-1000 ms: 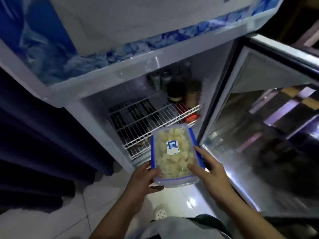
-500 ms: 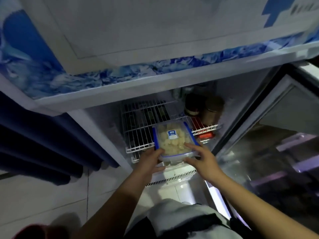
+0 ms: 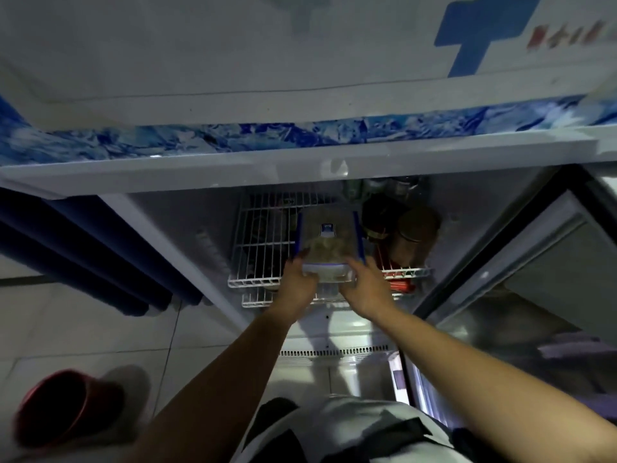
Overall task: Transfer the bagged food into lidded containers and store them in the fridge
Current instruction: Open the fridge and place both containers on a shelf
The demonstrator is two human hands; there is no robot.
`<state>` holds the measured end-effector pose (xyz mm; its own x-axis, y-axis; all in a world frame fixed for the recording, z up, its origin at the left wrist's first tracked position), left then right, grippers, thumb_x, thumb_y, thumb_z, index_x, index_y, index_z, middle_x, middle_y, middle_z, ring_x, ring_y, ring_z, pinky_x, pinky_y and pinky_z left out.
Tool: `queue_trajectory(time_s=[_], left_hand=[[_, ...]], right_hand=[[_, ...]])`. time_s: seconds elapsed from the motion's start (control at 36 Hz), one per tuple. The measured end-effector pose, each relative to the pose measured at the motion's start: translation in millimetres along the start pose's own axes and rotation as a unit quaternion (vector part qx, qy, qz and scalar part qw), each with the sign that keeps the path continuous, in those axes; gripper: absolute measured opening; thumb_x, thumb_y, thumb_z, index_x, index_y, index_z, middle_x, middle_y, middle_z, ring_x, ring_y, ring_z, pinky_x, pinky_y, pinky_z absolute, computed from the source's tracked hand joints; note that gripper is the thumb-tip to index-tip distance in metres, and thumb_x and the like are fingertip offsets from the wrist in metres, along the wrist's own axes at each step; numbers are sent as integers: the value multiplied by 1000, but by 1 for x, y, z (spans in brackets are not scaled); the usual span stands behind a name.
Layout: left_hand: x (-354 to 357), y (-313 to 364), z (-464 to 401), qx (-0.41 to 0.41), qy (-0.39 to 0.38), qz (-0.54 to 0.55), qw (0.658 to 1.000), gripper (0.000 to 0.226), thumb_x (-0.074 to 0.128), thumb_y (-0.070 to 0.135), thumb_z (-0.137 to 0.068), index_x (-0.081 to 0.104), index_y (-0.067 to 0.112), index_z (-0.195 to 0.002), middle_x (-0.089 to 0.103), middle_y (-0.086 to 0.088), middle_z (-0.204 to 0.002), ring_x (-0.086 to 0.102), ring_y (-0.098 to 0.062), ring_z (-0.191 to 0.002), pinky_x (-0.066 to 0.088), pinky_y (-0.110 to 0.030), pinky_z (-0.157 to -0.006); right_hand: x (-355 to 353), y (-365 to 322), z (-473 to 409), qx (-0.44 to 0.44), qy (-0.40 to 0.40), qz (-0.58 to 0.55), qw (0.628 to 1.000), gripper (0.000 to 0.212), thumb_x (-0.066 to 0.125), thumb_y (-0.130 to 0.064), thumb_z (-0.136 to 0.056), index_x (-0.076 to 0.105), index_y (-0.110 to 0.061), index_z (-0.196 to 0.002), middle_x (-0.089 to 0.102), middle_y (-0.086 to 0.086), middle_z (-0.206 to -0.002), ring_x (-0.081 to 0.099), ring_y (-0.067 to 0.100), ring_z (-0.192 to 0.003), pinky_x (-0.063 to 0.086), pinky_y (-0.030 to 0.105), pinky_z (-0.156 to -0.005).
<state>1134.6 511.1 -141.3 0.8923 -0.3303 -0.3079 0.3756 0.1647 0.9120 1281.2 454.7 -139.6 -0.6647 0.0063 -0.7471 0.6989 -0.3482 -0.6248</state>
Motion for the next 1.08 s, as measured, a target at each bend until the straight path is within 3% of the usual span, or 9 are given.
queue_trajectory(time_s=[0.11,0.22,0.28,0.33,0.53,0.83,0.97,1.08], left_hand=[[20,5,-8,54,-73,-148,985,68,65,10,-93,37,26,-152,34,-14,-157,36,-37,-143,37,-54,-114],[20,-6,-21,-2,-91,-323,942,94,66,14,-91,7,36,-160,19,-23,-162,36,-44,-142,42,-55,-108],[18,-12,-21,-23,-98,-403,910,98,65,18,-91,-2,41,-158,-2,-17,-167,21,-46,-148,37,-59,-112],[20,-16,-17,-30,-101,-432,896,103,64,16,-89,-8,42,-158,-11,-12,-168,9,-44,-151,30,-62,-115],[26,-31,-1,-21,-35,-469,882,113,73,15,-84,-10,38,-158,1,-12,-168,10,-37,-153,18,-63,-119],[17,-35,0,-20,-88,-457,885,106,70,32,-88,-10,40,-157,-1,-6,-169,5,-42,-153,9,-64,-120],[-3,-35,40,4,-56,-378,924,100,70,32,-85,2,41,-158,3,-5,-169,8,-39,-153,13,-61,-121],[-33,-49,96,18,-4,-360,933,90,66,35,-87,14,34,-159,13,-6,-168,16,-32,-152,23,-55,-118]], right_hand=[[-4,15,-11,13,-24,100,995,68,62,-34,-87,36,-34,-150,40,11,-146,35,35,-136,37,50,-108],[-2,22,-20,32,-61,121,990,69,64,-40,-88,34,-32,-150,37,8,-150,29,35,-139,33,51,-111],[2,26,-20,38,-89,133,986,73,63,-41,-89,28,-34,-152,30,5,-155,25,35,-142,30,52,-113],[6,29,-18,34,-98,141,985,80,65,-40,-88,21,-36,-154,22,2,-159,22,34,-145,29,54,-113],[19,36,-7,36,-87,154,984,93,66,-39,-89,2,-39,-157,-3,-1,-167,16,35,-149,19,59,-116],[18,35,-8,45,-105,159,981,96,64,-45,-87,-1,-41,-157,-6,-3,-167,1,35,-152,13,61,-118],[25,30,19,33,-175,149,973,95,60,-56,-88,-7,-48,-155,-19,-9,-165,-15,33,-152,2,64,-117],[46,7,61,-15,-181,131,975,87,55,-62,-89,1,-47,-155,-13,-12,-166,-17,27,-152,2,61,-119]])
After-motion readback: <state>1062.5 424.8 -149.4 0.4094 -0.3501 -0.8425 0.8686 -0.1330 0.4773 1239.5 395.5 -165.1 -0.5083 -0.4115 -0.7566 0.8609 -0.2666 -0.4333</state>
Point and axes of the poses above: each hand's wrist, its own z-axis away from the middle knuckle, its own x-axis out of the palm, y = z × x, the point moved 8 cm from there along -z, towards the middle knuckle
